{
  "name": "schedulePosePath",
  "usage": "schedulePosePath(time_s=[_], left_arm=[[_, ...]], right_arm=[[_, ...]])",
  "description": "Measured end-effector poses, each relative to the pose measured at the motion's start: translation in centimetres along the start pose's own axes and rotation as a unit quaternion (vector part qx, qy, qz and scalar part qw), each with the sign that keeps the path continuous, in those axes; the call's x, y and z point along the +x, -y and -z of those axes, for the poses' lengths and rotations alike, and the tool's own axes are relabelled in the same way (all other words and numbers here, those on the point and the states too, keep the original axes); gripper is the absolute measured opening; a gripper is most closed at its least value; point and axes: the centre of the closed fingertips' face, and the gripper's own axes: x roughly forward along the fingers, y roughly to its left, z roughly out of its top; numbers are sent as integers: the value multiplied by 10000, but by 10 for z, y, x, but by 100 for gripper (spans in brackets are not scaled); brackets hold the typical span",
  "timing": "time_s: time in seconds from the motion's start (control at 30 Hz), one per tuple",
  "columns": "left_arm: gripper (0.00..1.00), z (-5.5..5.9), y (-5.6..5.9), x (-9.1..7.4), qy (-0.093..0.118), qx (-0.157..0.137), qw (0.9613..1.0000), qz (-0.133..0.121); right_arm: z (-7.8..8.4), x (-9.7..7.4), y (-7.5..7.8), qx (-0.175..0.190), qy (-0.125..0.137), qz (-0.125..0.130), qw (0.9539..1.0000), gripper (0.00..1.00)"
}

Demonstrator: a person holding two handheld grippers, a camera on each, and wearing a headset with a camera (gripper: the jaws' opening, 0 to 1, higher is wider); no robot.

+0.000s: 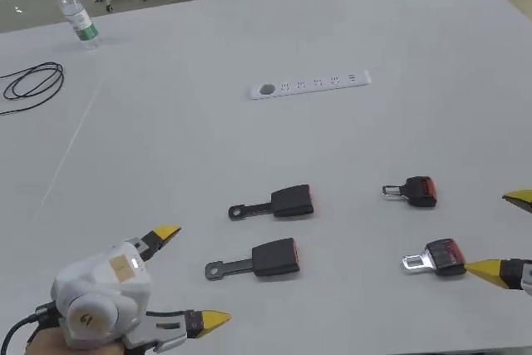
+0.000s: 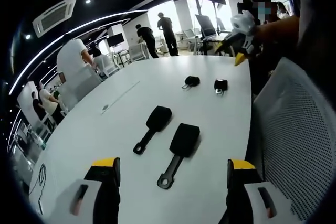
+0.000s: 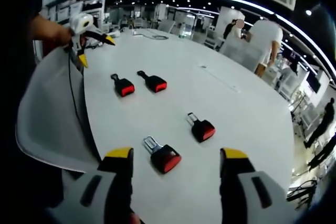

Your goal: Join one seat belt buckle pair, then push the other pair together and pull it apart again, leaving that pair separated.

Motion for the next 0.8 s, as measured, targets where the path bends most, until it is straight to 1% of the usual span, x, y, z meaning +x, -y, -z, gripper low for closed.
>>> schedulePosePath(time_s=[0.03, 0.07, 0.1, 0.13, 0.17, 0.2, 0.27, 0.33, 0.37, 0.4, 0.43, 0.47, 0.53, 0.57, 0.6, 0.63, 0.67, 0.7, 0.73, 0.8], left_arm=[[83, 1, 0, 4, -50, 67, 10000, 23], [82, 1, 1, 7, -65, 62, 9999, 84], [81, 3, 3, 11, -123, 104, 9997, 183], [80, 4, 3, 13, -159, 171, 9995, 193], [79, 6, 5, 17, -209, 261, 9991, 272], [78, 9, 8, 19, -278, 292, 9985, 367], [74, 16, 12, 25, -470, 500, 9962, 543], [71, 19, 17, 33, -611, 538, 9941, 711], [69, 19, 18, 34, -621, 554, 9938, 738], [68, 18, 19, 39, -636, 630, 9930, 774], [67, 19, 19, 42, -695, 682, 9920, 804], [67, 21, 18, 46, -792, 810, 9903, 807], [67, 20, 20, 53, -870, 957, 9878, 872], [67, 19, 20, 56, -876, 962, 9876, 881], [67, 18, 19, 60, -888, 980, 9871, 899], [66, 17, 18, 62, -906, 993, 9867, 911], [64, 18, 17, 65, -936, 1012, 9861, 931], [62, 20, 17, 68, -1013, 1027, 9846, 988], [59, 22, 18, 72, -1109, 1004, 9830, 1065], [57, 22, 16, 77, -1138, 1027, 9823, 1075]], right_arm=[[0, 1, -1, -33, -18, -32, 10000, 68], [1, 2, -2, -77, -50, -68, 9999, 67], [2, 3, -3, -158, -86, -114, 9998, 66], [2, 4, -4, -201, -112, -155, 9996, 65], [3, 5, -5, -250, -126, -199, 9994, 65], [3, 6, -6, -372, -145, -248, 9989, 64], [5, 7, -9, -509, -227, -387, 9977, 59], [5, 10, -10, -646, -257, -466, 9965, 58], [7, 11, -11, -719, -321, -548, 9954, 56], [8, 13, -12, -756, -353, -595, 9947, 54], [10, 16, -12, -841, -402, -631, 9936, 54], [11, 17, -13, -921, -449, -677, 9924, 53], [15, 22, -17, -1119, -553, -811, 9889, 51], [16, 24, -18, -1217, -581, -854, 9872, 50], [19, 28, -20, -1390, -660, -941, 9836, 50], [21, 30, -21, -1493, -703, -979, 9814, 50], [22, 32, -22, -1568, -741, -1044, 9793, 50], [25, 35, -25, -1665, -792, -1151, 9761, 49], [27, 38, -25, -1734, -830, -1187, 9742, 48], [31, 43, -24, -1741, -888, -1236, 9729, 48]])
